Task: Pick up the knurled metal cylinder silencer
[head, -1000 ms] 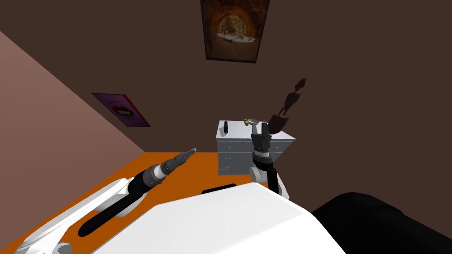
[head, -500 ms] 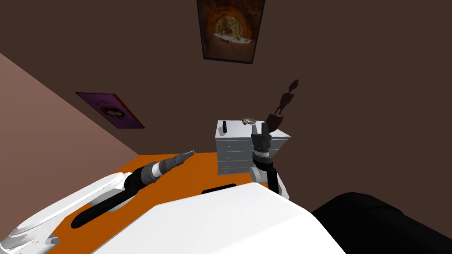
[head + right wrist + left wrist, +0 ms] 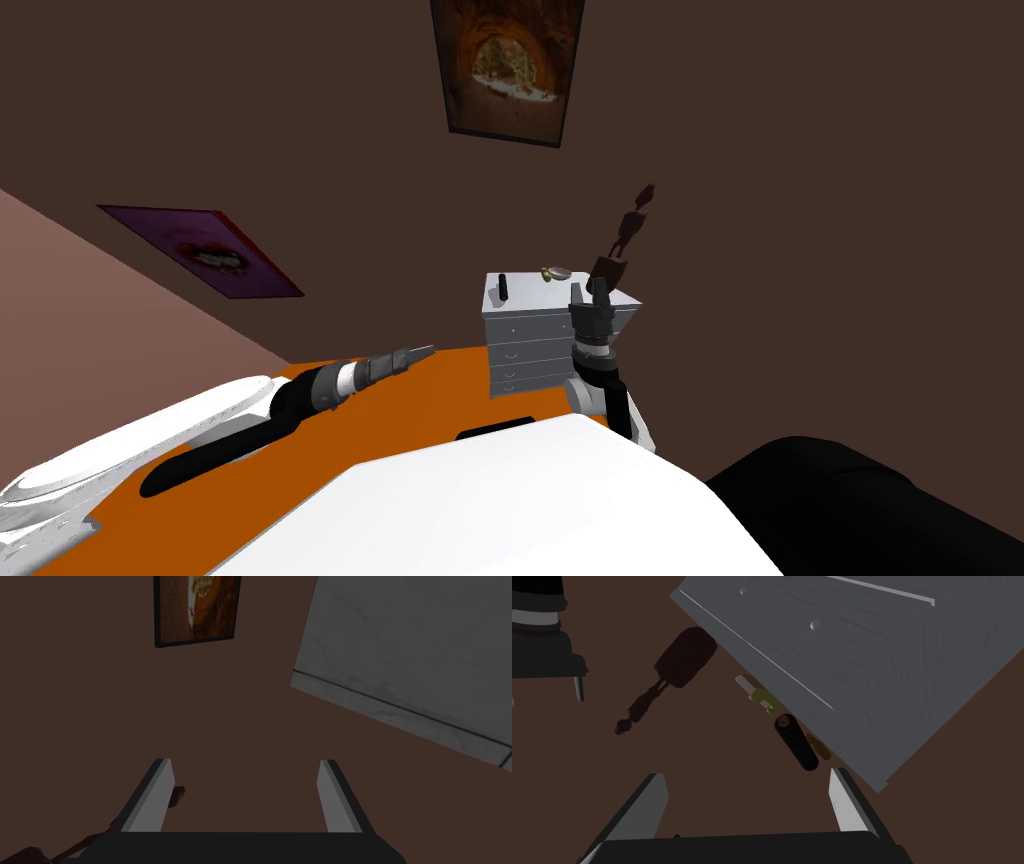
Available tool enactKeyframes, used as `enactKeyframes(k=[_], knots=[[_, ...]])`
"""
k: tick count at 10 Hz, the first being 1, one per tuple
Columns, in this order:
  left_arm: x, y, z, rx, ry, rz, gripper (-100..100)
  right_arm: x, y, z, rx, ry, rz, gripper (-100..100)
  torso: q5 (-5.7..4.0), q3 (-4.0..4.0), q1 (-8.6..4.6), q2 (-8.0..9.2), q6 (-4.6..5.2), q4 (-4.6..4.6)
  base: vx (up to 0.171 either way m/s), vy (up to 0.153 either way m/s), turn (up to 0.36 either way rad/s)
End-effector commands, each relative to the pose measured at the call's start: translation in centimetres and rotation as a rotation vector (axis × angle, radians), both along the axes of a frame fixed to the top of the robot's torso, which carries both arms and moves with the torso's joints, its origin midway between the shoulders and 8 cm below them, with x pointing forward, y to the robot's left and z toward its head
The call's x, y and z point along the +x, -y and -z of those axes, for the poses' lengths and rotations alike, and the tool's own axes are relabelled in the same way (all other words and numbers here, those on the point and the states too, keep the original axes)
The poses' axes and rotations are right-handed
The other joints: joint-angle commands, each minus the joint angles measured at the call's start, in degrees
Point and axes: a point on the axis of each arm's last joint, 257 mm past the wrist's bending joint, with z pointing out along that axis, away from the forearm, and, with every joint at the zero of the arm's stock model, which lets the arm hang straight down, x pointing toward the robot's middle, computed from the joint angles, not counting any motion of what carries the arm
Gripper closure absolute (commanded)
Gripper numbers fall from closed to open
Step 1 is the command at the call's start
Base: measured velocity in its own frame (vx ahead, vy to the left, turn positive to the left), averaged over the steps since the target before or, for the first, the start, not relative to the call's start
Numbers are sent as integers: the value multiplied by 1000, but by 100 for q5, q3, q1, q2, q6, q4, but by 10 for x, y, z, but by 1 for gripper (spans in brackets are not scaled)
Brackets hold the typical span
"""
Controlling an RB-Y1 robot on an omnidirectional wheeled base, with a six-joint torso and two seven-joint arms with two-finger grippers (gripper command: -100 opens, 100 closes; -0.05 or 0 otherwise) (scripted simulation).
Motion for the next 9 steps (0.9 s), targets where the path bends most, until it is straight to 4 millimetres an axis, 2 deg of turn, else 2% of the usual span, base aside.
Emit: enactKeyframes(k=[1,3,4,6,7,9], knots=[[5,-16,6,64,-28,3,-100,0,0,0,0,0,0,0,0,0,0,0,0,0,-7,-14,-210],[4,-22,8,85,-75,2,-100,0,0,0,0,0,0,0,-1,0,-5,-1,0,0,-3,-8,-48],[11,-38,12,142,-89,-2,-100,0,0,0,0,0,0,0,-1,0,-3,0,-1,0,0,-28,-272],[10,-42,13,153,-126,-7,-100,0,0,0,0,0,0,0,-2,-2,-10,-3,0,-1,2,-16,-39],[17,-61,15,215,-140,-17,-100,0,0,0,0,0,0,0,-1,-1,-6,-2,-2,0,9,-38,-257],[17,-64,15,218,-175,-27,-100,0,0,0,0,0,0,0,-3,-3,-14,-6,0,-1,5,-24,-58]])
